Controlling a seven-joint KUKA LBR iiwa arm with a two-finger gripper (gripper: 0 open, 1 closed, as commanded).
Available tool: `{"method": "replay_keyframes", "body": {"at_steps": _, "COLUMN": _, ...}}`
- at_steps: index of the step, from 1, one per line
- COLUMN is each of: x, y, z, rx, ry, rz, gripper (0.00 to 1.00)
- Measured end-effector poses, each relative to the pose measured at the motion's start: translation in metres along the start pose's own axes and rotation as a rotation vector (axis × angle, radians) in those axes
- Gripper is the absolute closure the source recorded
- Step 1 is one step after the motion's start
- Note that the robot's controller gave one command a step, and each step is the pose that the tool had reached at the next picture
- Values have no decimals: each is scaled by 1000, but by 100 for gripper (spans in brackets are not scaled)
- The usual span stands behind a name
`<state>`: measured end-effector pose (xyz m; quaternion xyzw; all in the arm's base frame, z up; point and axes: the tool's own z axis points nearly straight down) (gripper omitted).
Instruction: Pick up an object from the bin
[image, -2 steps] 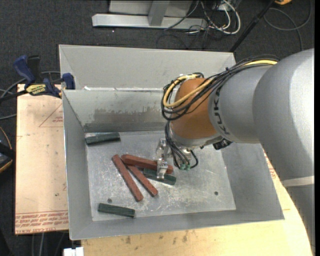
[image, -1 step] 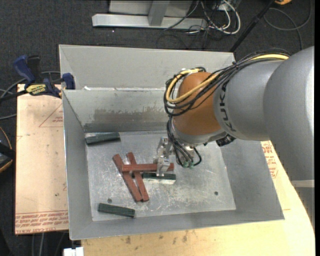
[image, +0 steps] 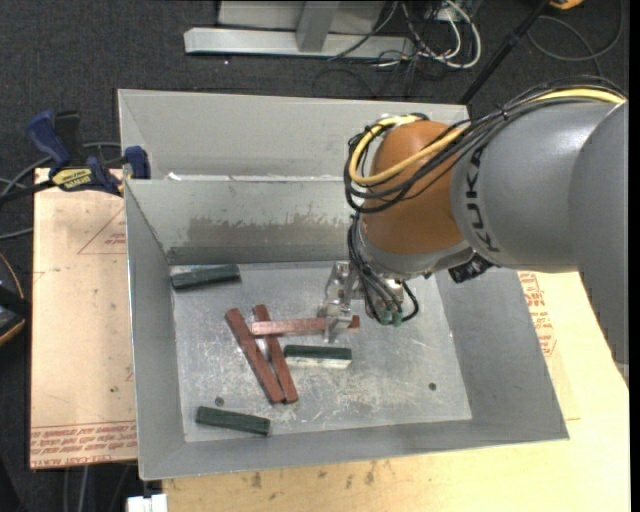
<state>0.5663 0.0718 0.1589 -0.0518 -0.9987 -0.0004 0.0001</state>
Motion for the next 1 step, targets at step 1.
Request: {"method": "replay_keyframes", "body": {"at_steps": 1, "x": 5, "y": 7, "z": -102, "rx": 0, "ry": -3, "rz": -34, "gripper": 100}}
